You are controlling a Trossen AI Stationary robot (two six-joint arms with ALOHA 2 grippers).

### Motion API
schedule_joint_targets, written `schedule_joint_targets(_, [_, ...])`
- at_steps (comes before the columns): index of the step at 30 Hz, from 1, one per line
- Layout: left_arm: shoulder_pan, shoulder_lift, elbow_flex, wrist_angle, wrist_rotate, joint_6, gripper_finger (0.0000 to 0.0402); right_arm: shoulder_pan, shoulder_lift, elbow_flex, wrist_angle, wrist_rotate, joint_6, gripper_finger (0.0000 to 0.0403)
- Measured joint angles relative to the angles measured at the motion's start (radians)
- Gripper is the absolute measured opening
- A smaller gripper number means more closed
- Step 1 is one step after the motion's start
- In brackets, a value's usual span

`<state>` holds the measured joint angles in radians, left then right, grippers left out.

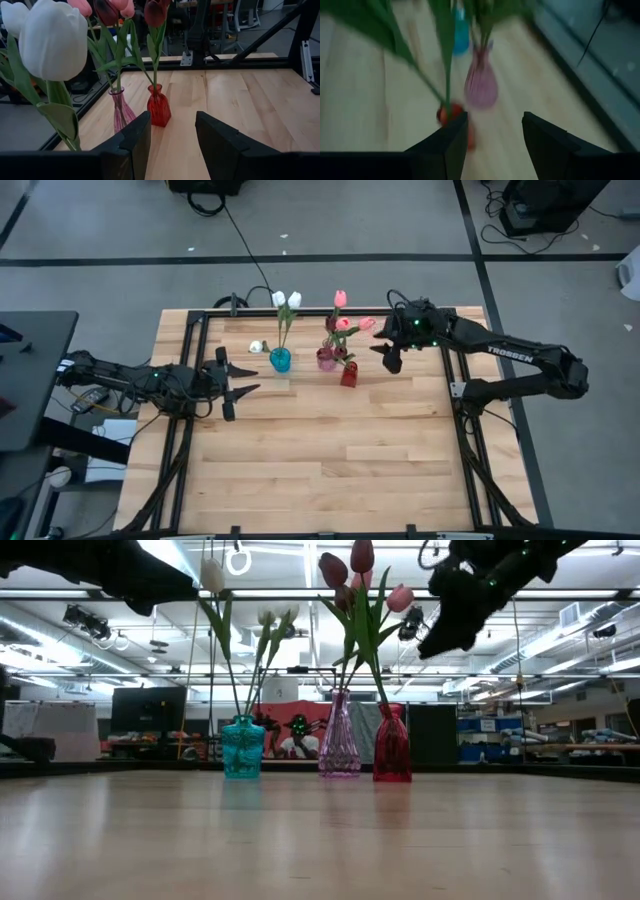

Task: Sort flowers into vase by color
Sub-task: Adjust the red vase

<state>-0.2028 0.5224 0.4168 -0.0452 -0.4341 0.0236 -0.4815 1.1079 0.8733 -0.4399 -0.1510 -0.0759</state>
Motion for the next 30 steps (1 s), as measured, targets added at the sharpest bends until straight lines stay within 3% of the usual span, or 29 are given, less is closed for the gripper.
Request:
schedule_joint_targets(4, [0.000, 0.000, 0.000, 0.000, 0.000, 0.000, 0.0161, 0.040, 0.029, -0.085, 0.018, 0.020, 0.052, 0.0195])
schedule_joint_targets(12, [0.000, 0.000, 0.000, -0.001, 0.000, 0.004, 0.0161, 0.154, 0.052, -0.330, 0.523, 0.027, 0.031, 0.0200])
schedule_joint_targets(18, [0.000, 0.000, 0.000, -0.006, 0.000, 0.004, 0.0161, 0.182, 0.082, -0.397, 0.686, 0.083, 0.029, 0.0258])
schedule_joint_targets(24, [0.000, 0.000, 0.001, -0.003, 0.000, 0.023, 0.0161, 0.192, 0.212, -0.404, 0.880, 0.139, 0.019, 0.0327])
schedule_joint_targets(30, [0.000, 0.000, 0.001, -0.028, 0.000, 0.019, 0.0161, 0.191, 0.332, -0.403, 1.011, 0.123, 0.032, 0.0348])
